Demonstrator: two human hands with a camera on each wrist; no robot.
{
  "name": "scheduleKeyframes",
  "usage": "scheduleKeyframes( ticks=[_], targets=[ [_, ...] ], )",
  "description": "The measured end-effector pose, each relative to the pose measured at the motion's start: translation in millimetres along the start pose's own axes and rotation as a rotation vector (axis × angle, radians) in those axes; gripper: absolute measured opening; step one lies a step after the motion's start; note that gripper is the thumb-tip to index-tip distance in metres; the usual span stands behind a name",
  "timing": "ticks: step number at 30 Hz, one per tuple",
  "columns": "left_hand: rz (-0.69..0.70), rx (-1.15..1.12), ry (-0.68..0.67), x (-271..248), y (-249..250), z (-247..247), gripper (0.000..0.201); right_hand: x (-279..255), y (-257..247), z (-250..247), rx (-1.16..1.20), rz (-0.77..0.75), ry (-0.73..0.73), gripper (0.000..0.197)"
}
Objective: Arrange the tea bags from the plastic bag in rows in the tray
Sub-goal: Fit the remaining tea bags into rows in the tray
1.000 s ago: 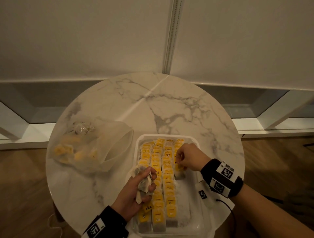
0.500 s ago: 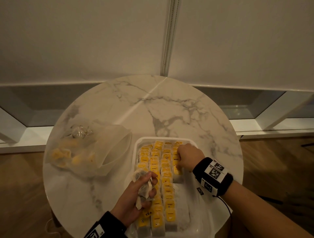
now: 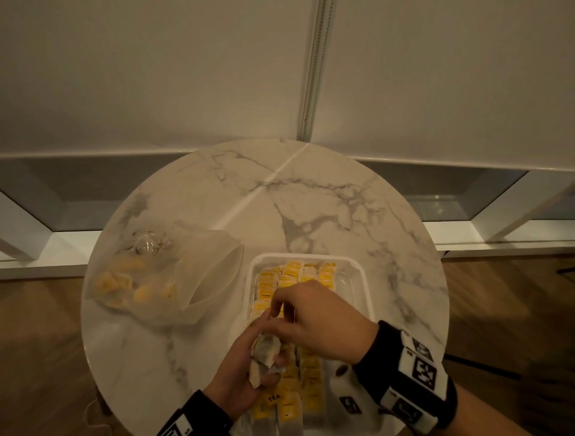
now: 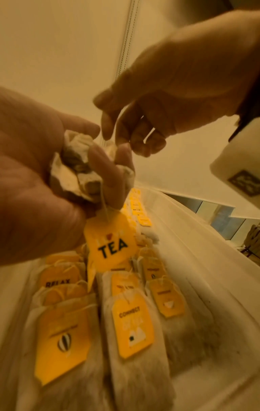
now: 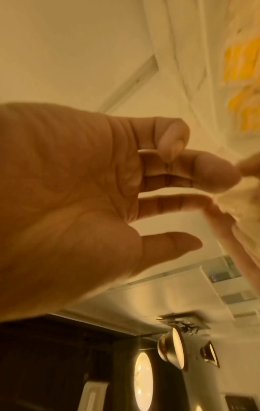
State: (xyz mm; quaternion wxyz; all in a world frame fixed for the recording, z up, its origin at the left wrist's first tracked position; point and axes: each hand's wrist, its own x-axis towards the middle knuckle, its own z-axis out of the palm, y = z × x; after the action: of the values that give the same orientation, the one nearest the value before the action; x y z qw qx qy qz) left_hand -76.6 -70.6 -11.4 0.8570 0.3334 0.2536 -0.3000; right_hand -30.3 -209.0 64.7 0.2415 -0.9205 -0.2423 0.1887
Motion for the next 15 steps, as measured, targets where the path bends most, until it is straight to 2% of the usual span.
scheduleKeyframes(
  ticks=[3,6,10,15],
  targets=[
    [-0.011,-0.003,-0.002,-1,1,1,0.035,-3,0,12,-0.011,-0.004,-0.018,0.033],
    [-0.042,-0.049,-0.031,-1,-1,0,0.040,-2,7,17,-0.020,-0.013,-0.001,0.023],
    [-0.051,-0.051,-0.063,1,-1,0,0.042,-3,12,15,0.087,-0.022,0.042,0.008],
    [-0.054,-0.037,-0.069,1,0,0,0.042,-4,18,12,0.224,0.031,0.127,0.012]
  ],
)
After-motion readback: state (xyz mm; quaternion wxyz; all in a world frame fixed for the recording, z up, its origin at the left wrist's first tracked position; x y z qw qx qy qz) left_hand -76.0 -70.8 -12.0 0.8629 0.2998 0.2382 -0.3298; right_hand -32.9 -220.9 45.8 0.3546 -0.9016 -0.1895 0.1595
